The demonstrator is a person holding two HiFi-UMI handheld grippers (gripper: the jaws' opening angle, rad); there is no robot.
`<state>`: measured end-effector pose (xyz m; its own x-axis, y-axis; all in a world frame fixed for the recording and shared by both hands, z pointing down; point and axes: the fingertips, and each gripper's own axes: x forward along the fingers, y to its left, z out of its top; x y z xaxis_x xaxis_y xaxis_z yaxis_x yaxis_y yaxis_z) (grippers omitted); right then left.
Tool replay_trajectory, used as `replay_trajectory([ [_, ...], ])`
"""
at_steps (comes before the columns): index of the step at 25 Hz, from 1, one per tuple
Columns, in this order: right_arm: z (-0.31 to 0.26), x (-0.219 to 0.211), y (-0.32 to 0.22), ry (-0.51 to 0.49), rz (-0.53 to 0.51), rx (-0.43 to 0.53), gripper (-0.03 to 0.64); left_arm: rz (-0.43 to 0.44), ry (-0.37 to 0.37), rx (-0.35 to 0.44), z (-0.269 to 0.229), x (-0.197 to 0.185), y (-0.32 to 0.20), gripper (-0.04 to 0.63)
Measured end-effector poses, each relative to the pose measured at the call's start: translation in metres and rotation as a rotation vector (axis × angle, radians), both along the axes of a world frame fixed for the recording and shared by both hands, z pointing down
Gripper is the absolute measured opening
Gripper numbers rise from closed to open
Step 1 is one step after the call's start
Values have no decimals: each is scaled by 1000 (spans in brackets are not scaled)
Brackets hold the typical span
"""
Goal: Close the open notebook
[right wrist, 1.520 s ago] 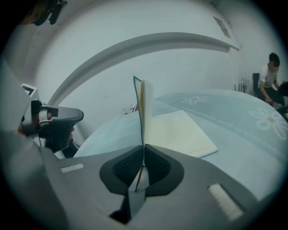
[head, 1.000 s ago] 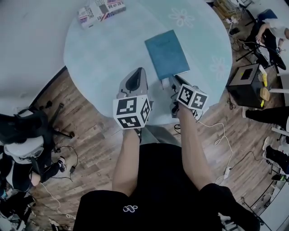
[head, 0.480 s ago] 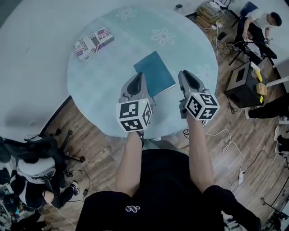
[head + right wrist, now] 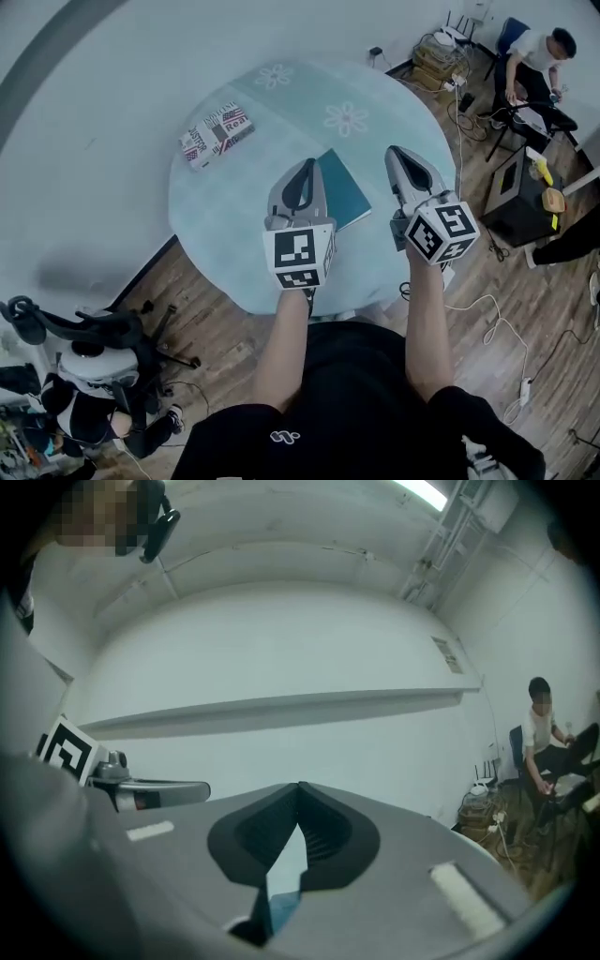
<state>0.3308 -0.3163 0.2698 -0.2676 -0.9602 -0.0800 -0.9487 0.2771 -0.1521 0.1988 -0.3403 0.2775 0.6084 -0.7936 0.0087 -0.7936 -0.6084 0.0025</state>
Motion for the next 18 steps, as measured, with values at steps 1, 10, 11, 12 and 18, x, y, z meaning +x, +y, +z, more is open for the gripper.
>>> replay_trajectory([
  [1, -3, 0, -1, 11, -3, 2, 11, 2, 2, 8, -4, 1, 1, 3],
  [10, -14, 4, -6, 29, -15, 19, 11, 0, 16, 21, -13, 7, 4, 3],
  [11, -15, 5, -6, 30, -17, 21, 11, -1, 17, 22, -13, 7, 4, 3],
  [12, -16, 6, -6, 31, -19, 24, 11, -2, 18, 23, -14, 8, 4, 3],
  [18, -16, 6, -7, 38, -35, 30, 11, -8, 19, 22, -12, 10, 3, 3],
])
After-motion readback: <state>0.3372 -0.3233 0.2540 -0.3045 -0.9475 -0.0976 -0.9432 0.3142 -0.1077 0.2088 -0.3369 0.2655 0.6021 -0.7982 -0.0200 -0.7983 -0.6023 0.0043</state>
